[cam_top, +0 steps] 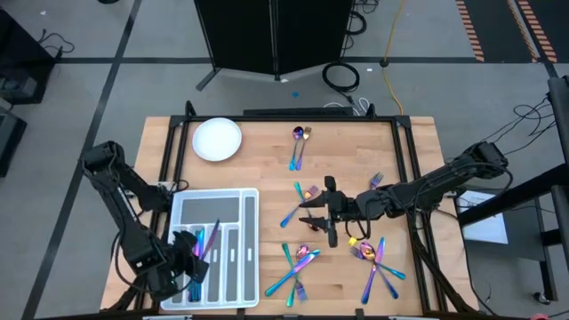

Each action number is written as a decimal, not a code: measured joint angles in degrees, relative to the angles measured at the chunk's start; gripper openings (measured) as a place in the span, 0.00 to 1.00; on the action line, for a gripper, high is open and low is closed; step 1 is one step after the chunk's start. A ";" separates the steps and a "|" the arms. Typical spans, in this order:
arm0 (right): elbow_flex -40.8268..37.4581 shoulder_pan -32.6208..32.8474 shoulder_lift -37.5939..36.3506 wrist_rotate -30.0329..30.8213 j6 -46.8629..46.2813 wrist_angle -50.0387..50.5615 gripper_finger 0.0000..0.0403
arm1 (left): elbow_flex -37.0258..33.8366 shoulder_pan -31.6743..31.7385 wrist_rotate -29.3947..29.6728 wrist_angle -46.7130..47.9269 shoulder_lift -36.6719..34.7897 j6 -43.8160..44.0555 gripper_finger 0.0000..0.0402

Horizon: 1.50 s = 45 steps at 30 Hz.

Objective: Sort silverware
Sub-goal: Put the iridescent blue knife in the silverware tray

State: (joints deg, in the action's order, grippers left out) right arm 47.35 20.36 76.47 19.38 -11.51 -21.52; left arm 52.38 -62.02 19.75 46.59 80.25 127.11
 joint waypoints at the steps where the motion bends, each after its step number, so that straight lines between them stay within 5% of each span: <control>1: 0.00 0.00 0.00 0.00 0.02 0.02 0.40 | 0.02 0.00 0.00 -0.49 0.00 0.04 0.02; 11: 0.00 0.00 0.02 0.00 1.20 0.72 0.40 | 0.16 0.51 1.26 1.28 -0.13 0.04 0.02; 19: 0.00 0.00 0.02 0.00 1.96 0.82 0.40 | 4.30 1.07 -8.23 14.46 2.40 2.07 0.02; 26: 0.00 0.00 0.02 0.00 2.77 0.85 0.40 | 4.69 0.37 -19.91 15.10 4.95 3.98 0.02; 45: 0.00 -0.39 0.04 -0.26 5.27 -1.33 0.40 | 8.98 6.44 -17.32 11.78 9.68 3.72 0.02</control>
State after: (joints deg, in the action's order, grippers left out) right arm 47.35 19.97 76.51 19.11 -6.23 -22.85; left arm 61.36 -55.58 2.43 58.38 89.93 130.83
